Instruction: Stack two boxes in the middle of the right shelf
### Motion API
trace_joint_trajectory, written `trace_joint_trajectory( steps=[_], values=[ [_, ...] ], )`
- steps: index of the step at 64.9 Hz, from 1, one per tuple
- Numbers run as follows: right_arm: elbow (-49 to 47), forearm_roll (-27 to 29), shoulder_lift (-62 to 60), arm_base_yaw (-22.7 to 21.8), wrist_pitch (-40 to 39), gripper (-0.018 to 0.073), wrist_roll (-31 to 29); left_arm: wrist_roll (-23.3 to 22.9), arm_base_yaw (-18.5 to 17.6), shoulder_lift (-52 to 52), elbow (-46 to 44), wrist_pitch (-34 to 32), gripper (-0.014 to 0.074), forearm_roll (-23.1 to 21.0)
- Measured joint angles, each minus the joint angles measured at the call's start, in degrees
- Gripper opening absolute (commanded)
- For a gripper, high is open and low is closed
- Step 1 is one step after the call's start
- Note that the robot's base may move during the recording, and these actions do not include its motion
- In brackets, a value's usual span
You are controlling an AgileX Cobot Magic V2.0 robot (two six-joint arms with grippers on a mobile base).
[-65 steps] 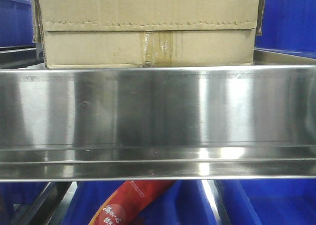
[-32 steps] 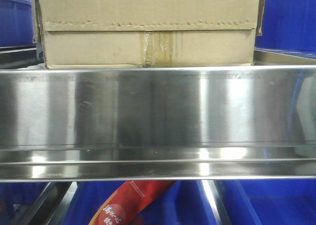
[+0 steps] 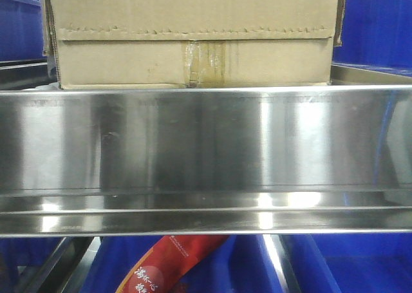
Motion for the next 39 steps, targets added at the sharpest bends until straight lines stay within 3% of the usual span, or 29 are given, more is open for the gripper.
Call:
trace_joint_trajectory(
  steps=[10, 15, 30, 39],
  values=[
    [0.00, 0.00, 0.00, 0.00, 0.00, -0.0167, 0.00, 0.00, 0.32, 0.00, 0.00, 0.00, -0.0111, 0.00],
    [0.00, 0.00, 0.00, 0.00, 0.00, -0.0167, 0.00, 0.00, 2.32, -0.12, 0.28, -0.05, -0.0111, 0.00],
    [0.00, 0.00, 0.00, 0.00, 0.00, -0.0167, 0.00, 0.00, 13.33, -5.24, 7.22, -4.02, -0.0111, -0.50],
    [0.00, 0.00, 0.00, 0.00, 0.00, -0.0167, 0.00, 0.38, 18.72, -8.10, 15.25, -11.09, -0.0111, -2.58]
  ],
)
